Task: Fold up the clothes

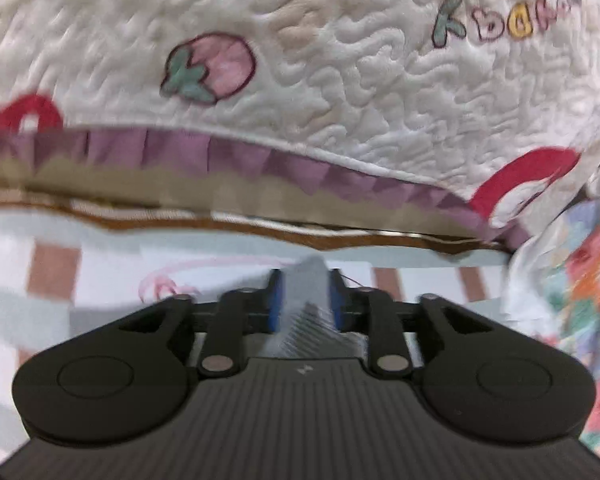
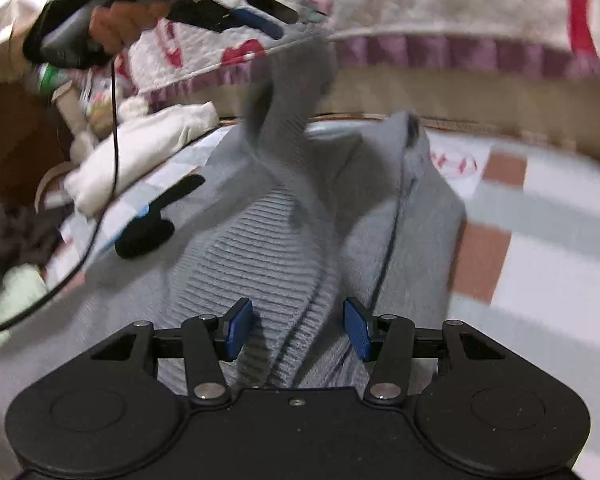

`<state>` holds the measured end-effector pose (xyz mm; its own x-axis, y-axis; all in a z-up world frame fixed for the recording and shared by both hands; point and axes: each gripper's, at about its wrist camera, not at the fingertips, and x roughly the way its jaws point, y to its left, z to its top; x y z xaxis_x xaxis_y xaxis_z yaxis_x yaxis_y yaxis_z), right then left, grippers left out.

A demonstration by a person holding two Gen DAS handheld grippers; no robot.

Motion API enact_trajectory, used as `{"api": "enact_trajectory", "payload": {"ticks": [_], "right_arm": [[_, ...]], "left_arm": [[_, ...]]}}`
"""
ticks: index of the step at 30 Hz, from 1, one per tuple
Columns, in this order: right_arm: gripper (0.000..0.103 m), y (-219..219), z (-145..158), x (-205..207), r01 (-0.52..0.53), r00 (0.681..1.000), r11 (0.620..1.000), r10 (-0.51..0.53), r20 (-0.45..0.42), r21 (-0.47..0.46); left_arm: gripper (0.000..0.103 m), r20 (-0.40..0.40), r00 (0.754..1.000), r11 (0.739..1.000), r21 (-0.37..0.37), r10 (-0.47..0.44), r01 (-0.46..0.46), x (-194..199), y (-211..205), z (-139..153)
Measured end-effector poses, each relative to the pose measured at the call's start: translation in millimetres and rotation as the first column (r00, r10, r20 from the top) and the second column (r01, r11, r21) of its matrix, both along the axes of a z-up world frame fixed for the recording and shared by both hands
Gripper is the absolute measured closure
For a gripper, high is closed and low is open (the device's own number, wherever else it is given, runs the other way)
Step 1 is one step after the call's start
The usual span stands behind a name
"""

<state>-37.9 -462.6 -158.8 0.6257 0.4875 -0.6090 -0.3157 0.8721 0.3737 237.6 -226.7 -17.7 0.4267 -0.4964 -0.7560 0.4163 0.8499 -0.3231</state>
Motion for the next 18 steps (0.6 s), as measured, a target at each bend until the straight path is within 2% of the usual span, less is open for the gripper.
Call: {"api": "enact_trajectory", "payload": {"ticks": [2, 4, 5, 9, 11, 12, 15, 18], "right_arm": [[0.047, -5.5, -5.0, 1.2, 0.012, 1.000, 0.999, -0.010, -0.024, 0.051], [0.047, -10.9, -10.0, 2.3, 0.024, 0.999, 0.995, -0.019, -0.048, 0.101], [0.047, -11.6, -12.0, 2.9, 0.026, 0.998, 0.993, -0.020, -0.055, 0.114], [0.047, -18.6, -18.5, 9.4, 0.061, 0.995, 0.976, -0.042, -0.094, 0.208], [0.047, -25.7, -23.6, 11.2, 0.093, 0.990, 0.957, -0.059, -0.130, 0.276], [0.047, -27.0, -23.8, 11.2, 0.093, 0.989, 0.955, -0.057, -0.135, 0.281], [0.047, -29.0, -19.6, 9.7, 0.094, 0.990, 0.962, -0.063, -0.126, 0.256], [0.047, -37.2, -18.8, 5.6, 0.156, 0.982, 0.959, -0.123, -0.145, 0.238]], "left_arm": [[0.066, 0.001, 1.000, 1.000, 0.020, 0.004, -0.004, 3.9, 0.1, -9.3], [0.066, -0.008, 1.000, 0.998, 0.061, 0.010, -0.009, 7.5, 4.1, -21.0], [0.066, -0.004, 1.000, 0.993, 0.117, 0.013, -0.012, 5.8, 7.1, -29.5], [0.066, 0.017, 1.000, 0.948, 0.319, 0.013, -0.018, -12.4, 30.6, -60.3], [0.064, 0.018, 1.000, 0.927, 0.374, 0.010, -0.016, -30.9, 52.1, -69.1], [0.062, 0.016, 1.000, 0.919, 0.394, 0.014, -0.019, -41.0, 64.9, -72.7], [0.062, -0.004, 0.996, 0.920, 0.383, 0.093, -0.084, -70.2, 110.8, -77.1], [0.065, -0.042, 0.995, 0.948, 0.309, 0.095, -0.077, -94.2, 143.7, -81.2]]}}
